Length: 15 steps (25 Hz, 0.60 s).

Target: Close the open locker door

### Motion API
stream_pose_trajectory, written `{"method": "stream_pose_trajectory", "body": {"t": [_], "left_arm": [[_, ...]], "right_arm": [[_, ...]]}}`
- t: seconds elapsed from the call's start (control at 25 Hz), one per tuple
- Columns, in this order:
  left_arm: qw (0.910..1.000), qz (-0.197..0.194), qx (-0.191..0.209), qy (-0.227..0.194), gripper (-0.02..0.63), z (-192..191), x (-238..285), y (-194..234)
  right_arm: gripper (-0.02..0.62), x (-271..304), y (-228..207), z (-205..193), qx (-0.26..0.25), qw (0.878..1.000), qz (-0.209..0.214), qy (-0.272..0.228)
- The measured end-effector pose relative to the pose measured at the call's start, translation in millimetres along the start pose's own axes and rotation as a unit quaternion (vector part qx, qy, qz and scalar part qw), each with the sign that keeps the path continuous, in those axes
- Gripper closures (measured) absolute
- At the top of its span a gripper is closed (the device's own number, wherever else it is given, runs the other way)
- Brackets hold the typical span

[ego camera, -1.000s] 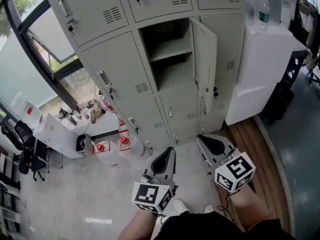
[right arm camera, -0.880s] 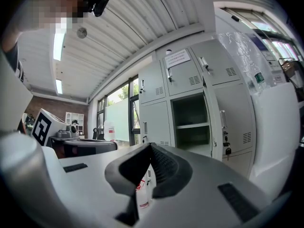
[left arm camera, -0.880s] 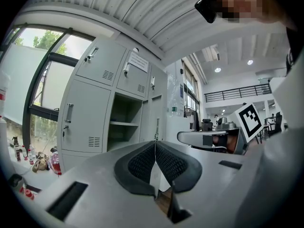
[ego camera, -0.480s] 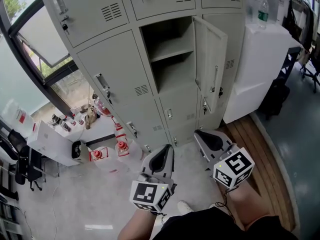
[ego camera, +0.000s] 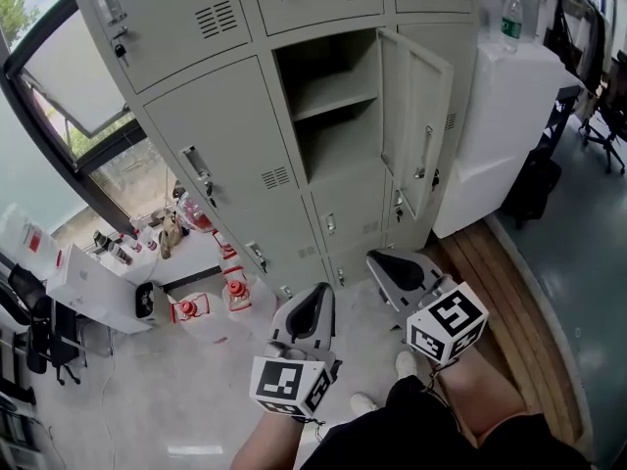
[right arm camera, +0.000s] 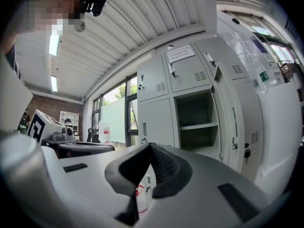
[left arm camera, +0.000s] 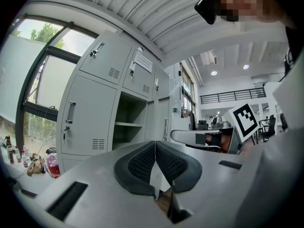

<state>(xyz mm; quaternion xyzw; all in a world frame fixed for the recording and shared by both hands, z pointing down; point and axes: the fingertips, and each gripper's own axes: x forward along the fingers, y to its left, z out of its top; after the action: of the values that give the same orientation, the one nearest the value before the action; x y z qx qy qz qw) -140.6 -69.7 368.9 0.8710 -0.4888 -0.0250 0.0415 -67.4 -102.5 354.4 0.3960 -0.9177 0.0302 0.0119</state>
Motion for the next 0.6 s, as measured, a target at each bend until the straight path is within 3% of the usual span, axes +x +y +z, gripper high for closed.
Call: {"method": "stream_pose_trajectory", "body": {"t": [0.6], "left_arm": [[0.9999, 0.013, 0.005, -0.01, 0.588, 11.5, 34.5, 16.7]], "right_arm": [[0.543, 26.7, -29.6, 6.3, -0.001, 1.0, 0.012, -0.002]]}}
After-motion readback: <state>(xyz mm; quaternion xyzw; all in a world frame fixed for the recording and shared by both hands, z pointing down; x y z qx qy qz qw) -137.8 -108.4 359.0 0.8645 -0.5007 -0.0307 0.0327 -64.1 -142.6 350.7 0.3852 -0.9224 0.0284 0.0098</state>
